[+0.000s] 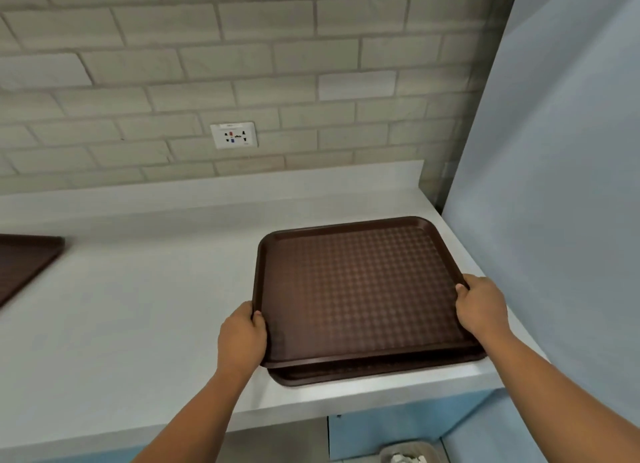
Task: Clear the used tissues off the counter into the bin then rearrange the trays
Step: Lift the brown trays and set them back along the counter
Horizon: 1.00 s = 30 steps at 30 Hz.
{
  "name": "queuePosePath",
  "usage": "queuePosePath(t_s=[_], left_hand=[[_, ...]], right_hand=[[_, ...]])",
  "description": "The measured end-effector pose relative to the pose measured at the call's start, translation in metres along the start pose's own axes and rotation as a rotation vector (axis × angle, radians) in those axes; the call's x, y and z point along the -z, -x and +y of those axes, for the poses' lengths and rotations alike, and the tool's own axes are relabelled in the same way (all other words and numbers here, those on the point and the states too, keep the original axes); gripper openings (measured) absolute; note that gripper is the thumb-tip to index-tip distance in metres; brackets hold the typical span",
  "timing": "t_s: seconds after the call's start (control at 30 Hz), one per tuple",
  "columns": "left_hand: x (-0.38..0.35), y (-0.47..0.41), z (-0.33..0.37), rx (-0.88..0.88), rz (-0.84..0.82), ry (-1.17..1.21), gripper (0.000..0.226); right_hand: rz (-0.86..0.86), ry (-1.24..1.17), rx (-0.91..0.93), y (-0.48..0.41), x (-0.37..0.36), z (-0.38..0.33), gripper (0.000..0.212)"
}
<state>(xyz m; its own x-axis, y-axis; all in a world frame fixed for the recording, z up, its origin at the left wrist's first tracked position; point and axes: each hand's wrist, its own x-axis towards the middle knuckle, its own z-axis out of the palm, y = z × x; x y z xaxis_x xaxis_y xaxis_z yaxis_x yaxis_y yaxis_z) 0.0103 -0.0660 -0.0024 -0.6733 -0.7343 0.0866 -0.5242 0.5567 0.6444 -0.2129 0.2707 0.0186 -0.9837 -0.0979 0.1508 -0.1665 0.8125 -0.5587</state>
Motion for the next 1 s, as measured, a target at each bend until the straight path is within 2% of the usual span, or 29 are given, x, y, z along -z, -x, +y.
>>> queuePosePath(t_s=[0.43, 0.73, 0.83, 0.9, 1.0], left_hand=[[-0.019, 0.012, 0.010, 0.017, -0.102, -0.177, 0.023], [-0.029, 0.020, 0.004, 0.018, -0.061, -0.004, 0.021], [-0.025, 0.015, 0.003, 0.006, -0.100, 0.001, 0.018], [-0.018, 0.012, 0.001, 0.008, -0.107, 0.014, 0.032], [0.000, -0.001, -0.010, 0.009, -0.083, 0.039, 0.052]], right_hand=[[-0.020, 0.092, -0.028, 0.002, -0.021, 0.033, 0.023], [-0.076, 0.159, -0.051, 0.015, -0.020, 0.037, 0.021], [-0.046, 0.309, -0.058, 0.019, -0.017, 0.018, 0.034], [0.036, 0.333, 0.007, 0.025, -0.020, -0.004, 0.045], [0.068, 0.241, 0.185, 0.036, -0.035, -0.051, 0.044]])
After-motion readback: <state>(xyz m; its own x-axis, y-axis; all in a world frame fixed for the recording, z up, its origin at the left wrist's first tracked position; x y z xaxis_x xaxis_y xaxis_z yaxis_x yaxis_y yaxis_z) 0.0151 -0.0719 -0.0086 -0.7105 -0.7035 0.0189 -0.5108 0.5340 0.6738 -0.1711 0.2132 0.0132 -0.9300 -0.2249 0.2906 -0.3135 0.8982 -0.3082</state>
